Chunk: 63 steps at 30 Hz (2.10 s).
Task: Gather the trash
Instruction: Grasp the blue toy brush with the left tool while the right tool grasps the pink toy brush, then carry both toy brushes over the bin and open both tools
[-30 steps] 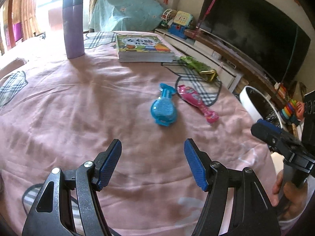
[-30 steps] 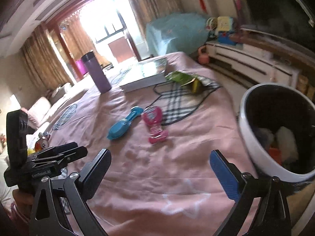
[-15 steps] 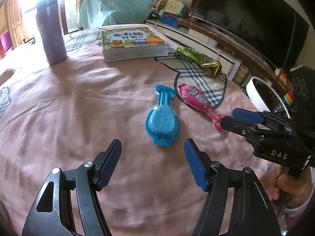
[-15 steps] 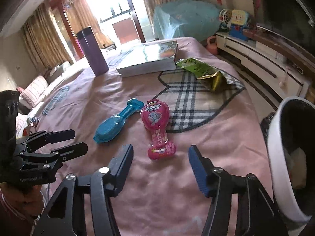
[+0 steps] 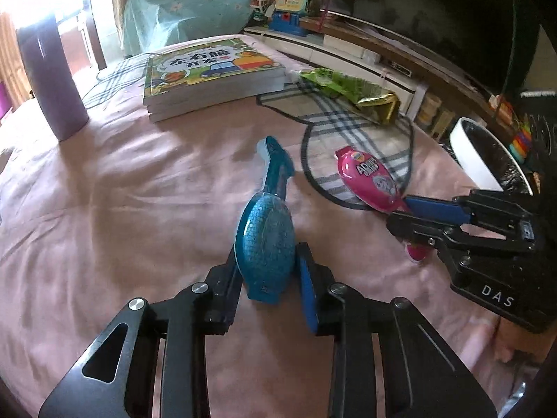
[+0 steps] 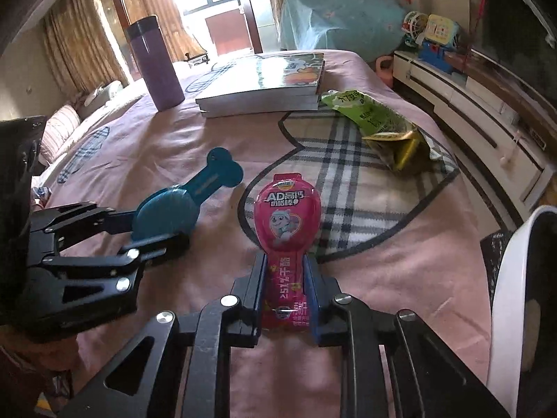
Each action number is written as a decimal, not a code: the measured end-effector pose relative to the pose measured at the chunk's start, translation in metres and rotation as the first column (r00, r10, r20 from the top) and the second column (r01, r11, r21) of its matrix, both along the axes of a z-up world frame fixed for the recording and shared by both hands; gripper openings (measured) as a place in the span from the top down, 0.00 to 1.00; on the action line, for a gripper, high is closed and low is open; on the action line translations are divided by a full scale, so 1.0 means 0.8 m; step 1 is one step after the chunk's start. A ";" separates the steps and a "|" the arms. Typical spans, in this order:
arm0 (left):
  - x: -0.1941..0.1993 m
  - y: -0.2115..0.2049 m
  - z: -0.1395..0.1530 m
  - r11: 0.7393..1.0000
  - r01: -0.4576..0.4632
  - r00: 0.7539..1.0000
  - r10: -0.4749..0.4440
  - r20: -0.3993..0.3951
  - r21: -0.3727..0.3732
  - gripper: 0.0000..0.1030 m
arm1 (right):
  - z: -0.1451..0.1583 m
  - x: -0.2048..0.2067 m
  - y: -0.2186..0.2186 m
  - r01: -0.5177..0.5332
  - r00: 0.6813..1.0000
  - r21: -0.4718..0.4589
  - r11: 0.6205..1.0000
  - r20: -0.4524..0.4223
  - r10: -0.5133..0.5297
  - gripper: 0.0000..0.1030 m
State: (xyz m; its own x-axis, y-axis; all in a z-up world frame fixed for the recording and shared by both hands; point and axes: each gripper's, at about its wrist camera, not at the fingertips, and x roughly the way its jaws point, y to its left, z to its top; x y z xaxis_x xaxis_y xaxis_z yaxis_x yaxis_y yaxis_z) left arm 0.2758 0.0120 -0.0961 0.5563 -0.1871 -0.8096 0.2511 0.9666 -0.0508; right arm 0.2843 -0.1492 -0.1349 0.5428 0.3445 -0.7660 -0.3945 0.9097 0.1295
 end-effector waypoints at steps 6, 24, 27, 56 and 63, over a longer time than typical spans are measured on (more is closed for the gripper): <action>-0.027 0.005 0.007 0.998 0.000 1.000 0.000 -0.003 -0.063 0.87 | 0.011 -0.030 -0.020 0.023 1.000 0.067 0.998 0.006 -0.024 0.81; -0.099 -0.071 0.050 0.973 0.122 0.993 -0.118 0.033 -0.198 0.87 | 0.047 -0.124 -0.124 0.180 0.979 0.221 0.959 0.059 -0.197 0.81; -0.105 -0.095 0.056 0.969 0.158 0.987 -0.153 0.042 -0.191 0.87 | 0.050 -0.135 -0.146 0.215 0.970 0.233 0.948 0.065 -0.236 0.81; -0.105 -0.244 0.099 0.946 0.305 0.950 -0.295 0.102 -0.110 0.87 | 0.081 -0.161 -0.277 0.389 0.888 0.301 0.871 0.128 -0.441 0.80; -0.099 -0.262 0.098 0.944 0.315 0.947 -0.306 0.094 -0.103 0.87 | 0.084 -0.155 -0.287 0.397 0.884 0.294 0.869 0.133 -0.449 0.80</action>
